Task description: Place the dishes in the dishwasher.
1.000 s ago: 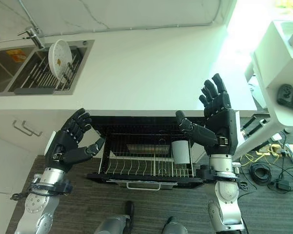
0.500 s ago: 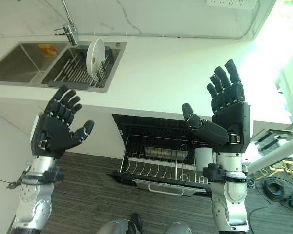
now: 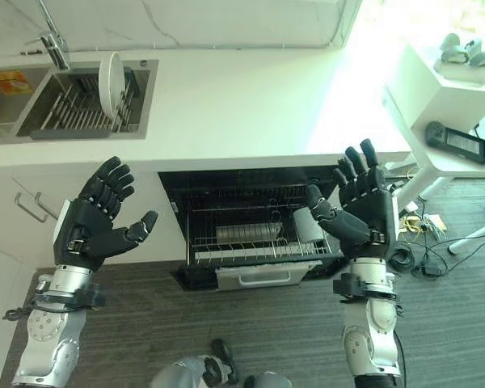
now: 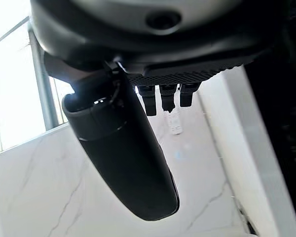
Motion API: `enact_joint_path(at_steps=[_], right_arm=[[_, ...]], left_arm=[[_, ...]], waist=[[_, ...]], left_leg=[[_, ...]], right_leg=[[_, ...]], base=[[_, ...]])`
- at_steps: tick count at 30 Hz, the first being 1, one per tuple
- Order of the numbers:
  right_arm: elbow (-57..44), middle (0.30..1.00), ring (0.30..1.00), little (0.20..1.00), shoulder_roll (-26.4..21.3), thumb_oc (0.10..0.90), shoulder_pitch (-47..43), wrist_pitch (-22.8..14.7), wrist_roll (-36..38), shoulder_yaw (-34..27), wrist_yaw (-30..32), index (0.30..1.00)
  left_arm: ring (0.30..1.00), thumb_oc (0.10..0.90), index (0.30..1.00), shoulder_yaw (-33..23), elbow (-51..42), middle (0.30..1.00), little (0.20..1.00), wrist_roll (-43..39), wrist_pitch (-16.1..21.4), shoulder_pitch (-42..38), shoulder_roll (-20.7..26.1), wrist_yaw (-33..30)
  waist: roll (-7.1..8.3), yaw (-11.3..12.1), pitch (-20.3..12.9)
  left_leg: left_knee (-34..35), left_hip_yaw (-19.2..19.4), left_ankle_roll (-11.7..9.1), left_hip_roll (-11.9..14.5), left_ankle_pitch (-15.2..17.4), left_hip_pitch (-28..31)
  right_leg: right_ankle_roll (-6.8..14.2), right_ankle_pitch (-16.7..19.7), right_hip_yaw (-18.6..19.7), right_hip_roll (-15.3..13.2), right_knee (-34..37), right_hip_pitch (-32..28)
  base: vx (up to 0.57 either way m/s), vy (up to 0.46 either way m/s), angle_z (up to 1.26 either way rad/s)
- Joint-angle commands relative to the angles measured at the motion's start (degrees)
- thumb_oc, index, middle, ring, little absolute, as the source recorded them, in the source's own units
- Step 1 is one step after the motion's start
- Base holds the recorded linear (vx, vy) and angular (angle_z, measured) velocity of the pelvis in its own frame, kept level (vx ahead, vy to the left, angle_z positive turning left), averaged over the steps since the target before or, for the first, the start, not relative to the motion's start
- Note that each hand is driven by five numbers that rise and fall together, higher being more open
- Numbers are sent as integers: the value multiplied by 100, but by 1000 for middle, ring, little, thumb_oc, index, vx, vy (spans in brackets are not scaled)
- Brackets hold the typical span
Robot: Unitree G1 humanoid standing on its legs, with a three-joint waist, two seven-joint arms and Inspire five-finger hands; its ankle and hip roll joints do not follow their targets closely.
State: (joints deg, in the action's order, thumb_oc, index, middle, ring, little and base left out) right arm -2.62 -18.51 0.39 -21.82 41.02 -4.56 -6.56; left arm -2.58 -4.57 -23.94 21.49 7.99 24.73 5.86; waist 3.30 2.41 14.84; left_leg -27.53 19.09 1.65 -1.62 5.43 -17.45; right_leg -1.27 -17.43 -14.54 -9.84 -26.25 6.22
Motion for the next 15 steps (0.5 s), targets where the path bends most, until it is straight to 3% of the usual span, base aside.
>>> enact_joint_path(at_steps=[1,2,3,5,9,15], right_arm=[[-852,900,900,900,-417,800,-507,-609,109,-353,-187,900],[-849,900,900,900,-432,800,-498,-660,128,-339,-239,900],[-848,900,900,900,-486,800,-486,-743,161,-369,-190,900],[-902,900,900,900,-480,800,-414,-739,196,-411,-113,900],[-988,900,900,900,-398,800,-298,-609,120,-444,-135,900],[-926,900,900,900,-243,800,-343,-591,-97,-375,-156,900]], left_arm=[[900,800,900,-453,-809,900,900,-138,667,-688,154,19],[900,800,900,-490,-849,900,900,-150,688,-645,156,-17],[900,800,900,-486,-814,900,900,-195,699,-704,176,59],[900,800,900,-329,-650,900,900,-101,688,-923,207,79],[900,800,900,-115,-473,900,900,112,760,-1137,202,130],[900,800,900,-145,-481,900,900,14,556,-1072,163,248]], waist=[[-253,-190,-203],[-331,-178,-240],[-516,-276,-358],[-608,-400,-449],[-681,-469,-545],[-707,-300,-668]], left_leg=[[1034,-457,-245,629,333,881],[1034,-808,-289,697,356,828],[1034,-881,-412,1058,435,791],[1034,-814,-540,1258,345,761],[1034,-965,-483,1090,519,904],[1034,-1061,-295,812,747,987]], right_leg=[[392,150,-144,424,906,-710],[407,182,-64,469,906,-634],[452,134,-177,517,906,-613],[484,141,-303,467,906,-646],[613,283,-324,260,906,-604],[774,468,-502,69,906,-628]], base=[[-32,252,-23],[-26,441,-23],[-6,404,-37],[23,330,-44],[50,251,10],[67,168,8]])
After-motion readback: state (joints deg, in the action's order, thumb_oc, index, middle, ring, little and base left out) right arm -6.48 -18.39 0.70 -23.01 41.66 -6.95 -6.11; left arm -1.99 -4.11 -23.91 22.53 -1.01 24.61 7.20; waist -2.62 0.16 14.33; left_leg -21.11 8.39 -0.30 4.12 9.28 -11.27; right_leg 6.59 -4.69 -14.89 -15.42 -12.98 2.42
